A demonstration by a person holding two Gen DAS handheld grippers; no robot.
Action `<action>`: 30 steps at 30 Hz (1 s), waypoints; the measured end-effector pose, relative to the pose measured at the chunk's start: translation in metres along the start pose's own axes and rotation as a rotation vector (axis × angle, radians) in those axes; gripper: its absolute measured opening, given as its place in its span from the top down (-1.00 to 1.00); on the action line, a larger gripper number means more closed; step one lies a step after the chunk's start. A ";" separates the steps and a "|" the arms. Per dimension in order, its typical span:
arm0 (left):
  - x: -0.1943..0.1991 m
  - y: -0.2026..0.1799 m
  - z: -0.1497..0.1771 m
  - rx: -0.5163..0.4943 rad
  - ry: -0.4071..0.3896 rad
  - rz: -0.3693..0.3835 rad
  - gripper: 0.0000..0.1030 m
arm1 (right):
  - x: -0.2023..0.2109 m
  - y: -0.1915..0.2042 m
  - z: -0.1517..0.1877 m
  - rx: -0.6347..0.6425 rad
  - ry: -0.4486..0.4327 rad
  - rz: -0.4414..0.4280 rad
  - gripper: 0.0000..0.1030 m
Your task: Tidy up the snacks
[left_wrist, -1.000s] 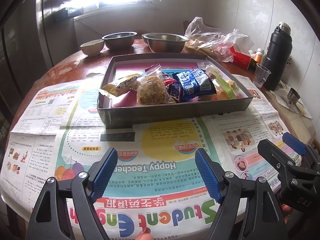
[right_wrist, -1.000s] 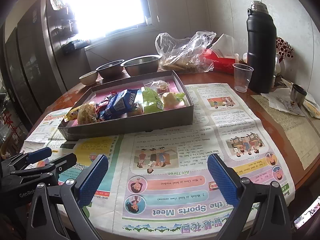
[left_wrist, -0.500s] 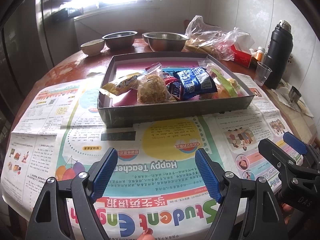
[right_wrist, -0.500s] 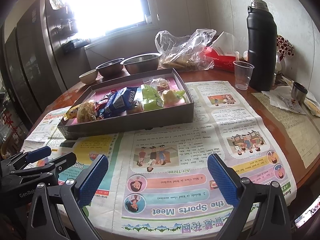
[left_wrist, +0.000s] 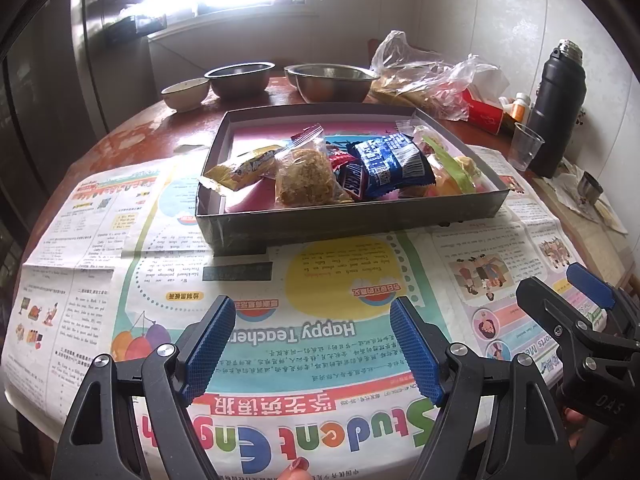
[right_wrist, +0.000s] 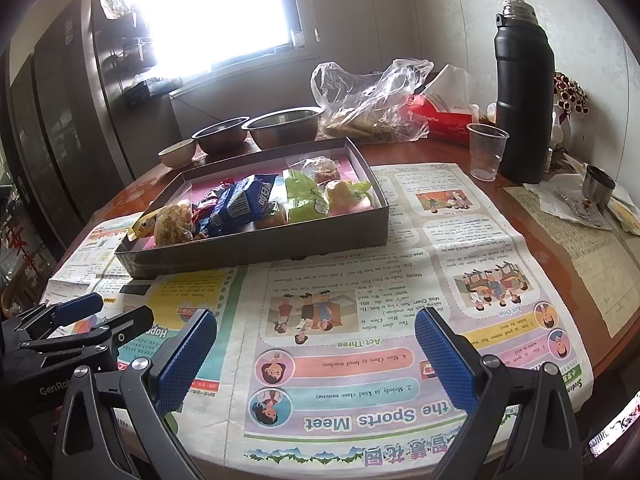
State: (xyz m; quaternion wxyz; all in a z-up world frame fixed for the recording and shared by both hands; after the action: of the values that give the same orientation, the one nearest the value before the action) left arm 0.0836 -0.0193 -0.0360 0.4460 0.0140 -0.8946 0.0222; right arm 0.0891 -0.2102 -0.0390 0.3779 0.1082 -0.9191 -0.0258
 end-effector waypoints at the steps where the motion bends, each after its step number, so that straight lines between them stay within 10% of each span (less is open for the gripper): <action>1: 0.000 0.000 0.000 -0.001 0.000 0.000 -0.57 | 0.000 0.000 0.000 0.000 0.000 0.000 -0.95; 30: -0.005 0.000 0.001 -0.007 0.018 -0.012 -0.57 | -0.007 -0.001 0.005 -0.005 0.020 -0.003 -0.95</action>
State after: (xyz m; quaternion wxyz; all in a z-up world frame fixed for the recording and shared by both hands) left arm 0.0855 -0.0192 -0.0411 0.4541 0.0177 -0.8906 0.0165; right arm 0.0911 -0.2097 -0.0476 0.3875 0.1089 -0.9150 -0.0277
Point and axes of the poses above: each gripper's, at about its wrist camera, not at the fingertips, and x roughly against the way its jaws point, y to its left, z to its underside, the point moved 5 cm from there along -x, roughly the way its jaws point, and after that the axes turned 5 degrees about y, right-handed, at the moved point
